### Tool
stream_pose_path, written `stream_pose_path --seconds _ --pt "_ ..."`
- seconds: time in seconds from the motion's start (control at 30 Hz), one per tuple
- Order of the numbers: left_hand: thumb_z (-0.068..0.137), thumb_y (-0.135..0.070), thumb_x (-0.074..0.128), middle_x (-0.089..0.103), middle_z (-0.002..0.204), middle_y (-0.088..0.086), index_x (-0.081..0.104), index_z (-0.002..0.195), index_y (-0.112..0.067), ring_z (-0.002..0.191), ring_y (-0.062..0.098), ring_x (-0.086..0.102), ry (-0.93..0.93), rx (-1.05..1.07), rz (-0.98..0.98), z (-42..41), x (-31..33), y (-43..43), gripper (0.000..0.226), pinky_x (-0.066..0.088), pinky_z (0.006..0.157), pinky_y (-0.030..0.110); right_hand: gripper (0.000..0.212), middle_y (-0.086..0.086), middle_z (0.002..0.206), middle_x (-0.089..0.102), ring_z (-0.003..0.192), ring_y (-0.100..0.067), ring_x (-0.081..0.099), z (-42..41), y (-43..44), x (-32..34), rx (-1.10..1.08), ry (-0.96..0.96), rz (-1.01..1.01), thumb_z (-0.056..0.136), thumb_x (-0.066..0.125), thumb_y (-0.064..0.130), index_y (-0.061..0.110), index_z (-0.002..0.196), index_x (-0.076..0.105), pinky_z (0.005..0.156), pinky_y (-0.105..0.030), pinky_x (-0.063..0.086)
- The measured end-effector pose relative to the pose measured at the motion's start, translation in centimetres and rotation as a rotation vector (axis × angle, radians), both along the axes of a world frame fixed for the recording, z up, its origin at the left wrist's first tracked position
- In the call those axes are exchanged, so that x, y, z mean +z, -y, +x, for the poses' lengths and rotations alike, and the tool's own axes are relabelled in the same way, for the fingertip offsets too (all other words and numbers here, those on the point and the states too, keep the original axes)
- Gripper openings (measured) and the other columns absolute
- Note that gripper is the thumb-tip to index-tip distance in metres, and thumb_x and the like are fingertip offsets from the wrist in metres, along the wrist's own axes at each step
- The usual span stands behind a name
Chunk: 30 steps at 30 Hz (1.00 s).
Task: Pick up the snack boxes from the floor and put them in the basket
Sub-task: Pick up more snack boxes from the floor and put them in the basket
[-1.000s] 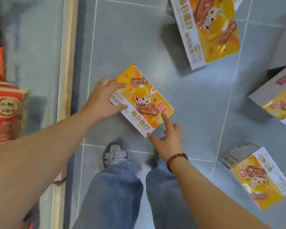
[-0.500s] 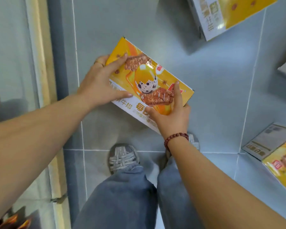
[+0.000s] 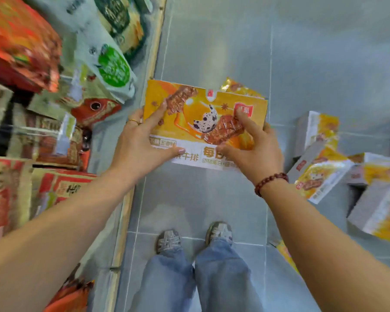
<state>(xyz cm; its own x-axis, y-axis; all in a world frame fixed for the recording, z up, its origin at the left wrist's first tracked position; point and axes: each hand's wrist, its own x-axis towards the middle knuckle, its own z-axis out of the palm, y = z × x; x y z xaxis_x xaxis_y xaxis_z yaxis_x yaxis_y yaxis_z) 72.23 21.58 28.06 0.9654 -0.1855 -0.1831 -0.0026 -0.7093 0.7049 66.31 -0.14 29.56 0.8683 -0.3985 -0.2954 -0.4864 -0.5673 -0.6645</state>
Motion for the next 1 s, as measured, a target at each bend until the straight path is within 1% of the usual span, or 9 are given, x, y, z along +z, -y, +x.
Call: stream_pose_path --seconds 0.07,0.13,0.2,0.33,0.47,0.6,0.77,0.87,1.0 --pt "0.046 -0.058 0.078 0.037 0.140 0.007 0.036 0.138 -0.041 0.127 0.020 0.041 0.039 0.032 -0.026 -0.5 6.8 -0.2 0.102 0.033 0.110 0.037 0.079 0.005 0.136 0.039 0.116 -0.018 0.051 -0.2 -0.1 7.2 0.049 0.030 -0.022 0.062 0.081 0.044 0.059 0.127 0.039 0.095 -0.036 0.046" --pt "0.052 -0.051 0.083 0.033 0.145 0.009 0.032 0.140 -0.041 0.132 0.021 0.035 0.050 0.043 0.004 -2.0 13.2 -0.3 0.101 0.028 0.111 0.030 0.080 0.006 0.139 0.036 0.117 -0.018 0.051 -1.2 -0.2 13.8 0.087 0.042 -0.055 0.062 0.082 0.043 0.058 0.128 0.039 0.096 -0.036 0.045" --pt "0.057 -0.046 0.082 0.029 0.148 0.009 0.029 0.141 -0.044 0.135 0.021 0.031 0.089 0.036 0.033 -3.8 18.7 -0.5 0.099 0.029 0.106 0.028 0.081 0.006 0.138 0.036 0.117 -0.018 0.050 -2.6 -0.4 19.5 0.104 0.062 -0.084 0.063 0.082 0.041 0.056 0.129 0.039 0.093 -0.030 0.043" --pt "0.060 -0.046 0.081 0.023 0.150 0.008 0.026 0.141 -0.045 0.138 0.020 0.025 0.144 0.009 0.038 -6.7 26.2 -1.4 0.099 0.025 0.107 0.027 0.082 0.002 0.140 0.036 0.119 -0.021 0.050 -5.4 -1.1 27.1 0.158 0.104 -0.138 0.065 0.081 0.040 0.053 0.133 0.037 0.096 -0.032 0.042" --pt "0.060 -0.050 0.080 0.024 0.149 0.007 0.027 0.140 -0.048 0.137 0.023 0.027 0.193 0.058 0.055 -8.4 30.5 -2.4 0.096 0.030 0.107 0.034 0.082 0.003 0.134 0.040 0.121 -0.020 0.047 -6.3 -1.2 30.3 0.224 0.182 -0.101 0.065 0.081 0.043 0.049 0.134 0.037 0.100 -0.037 0.044" --pt "0.061 -0.050 0.079 0.026 0.148 0.003 0.028 0.139 -0.047 0.133 0.022 0.034 0.278 0.143 0.101 -9.7 33.1 -1.9 0.093 0.037 0.102 0.036 0.083 0.004 0.134 0.040 0.121 -0.019 0.046 -5.5 -0.6 31.7 0.304 0.247 -0.092 0.065 0.080 0.045 0.051 0.134 0.035 0.099 -0.042 0.045" --pt "0.061 -0.053 0.078 0.025 0.149 -0.001 0.026 0.139 -0.049 0.133 0.019 0.034 0.322 0.307 0.100 -12.8 34.2 0.3 0.094 0.038 0.102 0.036 0.080 0.005 0.136 0.038 0.118 -0.019 0.048 -4.8 1.8 33.2 0.469 0.313 -0.111 0.067 0.077 0.048 0.051 0.134 0.034 0.092 -0.035 0.046" --pt "0.062 -0.050 0.079 0.027 0.147 -0.001 0.027 0.140 -0.046 0.132 0.018 0.033 0.333 0.443 0.120 -16.1 34.8 2.1 0.094 0.033 0.104 0.031 0.080 0.005 0.133 0.039 0.114 -0.019 0.050 -4.6 3.2 34.0 0.624 0.316 -0.135 0.067 0.076 0.051 0.053 0.134 0.034 0.087 -0.034 0.048" --pt "0.062 -0.050 0.079 0.029 0.146 -0.001 0.026 0.139 -0.048 0.131 0.018 0.034 0.291 0.637 0.138 -21.3 34.5 3.0 0.094 0.033 0.105 0.032 0.081 0.004 0.132 0.039 0.114 -0.018 0.050 -5.2 2.5 34.2 0.839 0.324 -0.093 0.066 0.078 0.048 0.051 0.134 0.035 0.082 -0.026 0.043"
